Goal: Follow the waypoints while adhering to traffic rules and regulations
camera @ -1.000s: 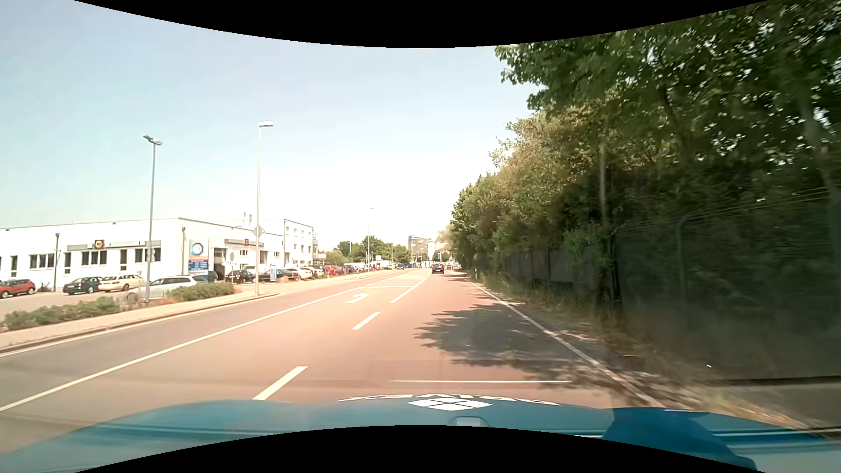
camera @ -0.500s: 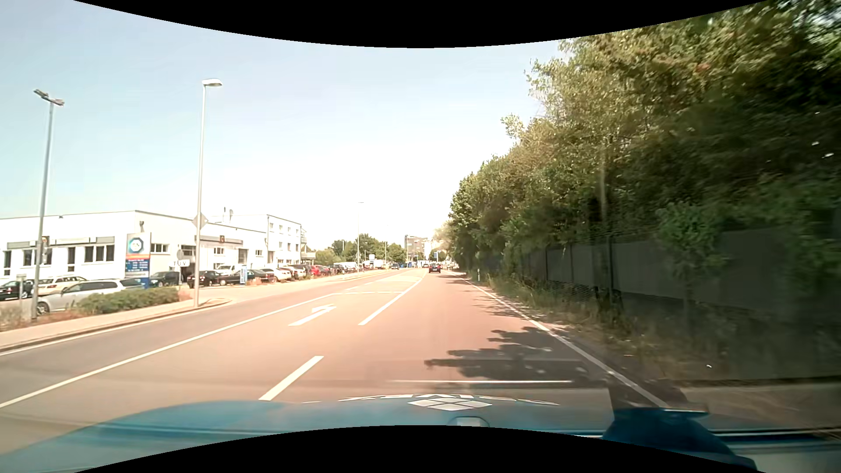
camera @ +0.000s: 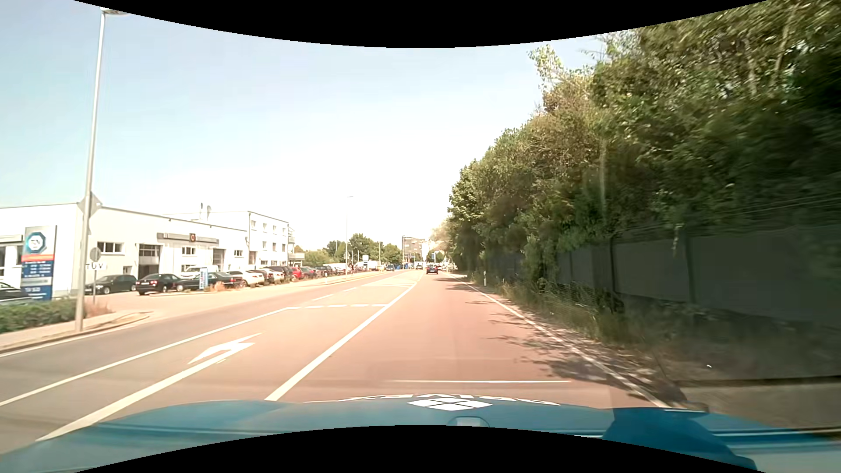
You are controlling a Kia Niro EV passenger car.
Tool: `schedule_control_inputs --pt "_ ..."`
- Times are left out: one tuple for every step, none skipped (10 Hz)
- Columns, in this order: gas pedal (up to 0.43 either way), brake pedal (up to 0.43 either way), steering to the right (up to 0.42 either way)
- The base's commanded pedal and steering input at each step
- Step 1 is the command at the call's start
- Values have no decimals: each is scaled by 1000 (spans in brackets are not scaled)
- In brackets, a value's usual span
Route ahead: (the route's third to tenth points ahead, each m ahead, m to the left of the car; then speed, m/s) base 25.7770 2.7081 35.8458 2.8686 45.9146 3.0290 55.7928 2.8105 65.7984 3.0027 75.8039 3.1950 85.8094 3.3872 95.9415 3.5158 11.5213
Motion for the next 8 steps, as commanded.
schedule_control_inputs --pt "248 0 -1" --pt "248 0 -3" --pt "248 0 -3" --pt "248 0 -4" --pt "248 0 -4" --pt "248 0 -4" --pt "248 0 -6" --pt "248 0 -5"
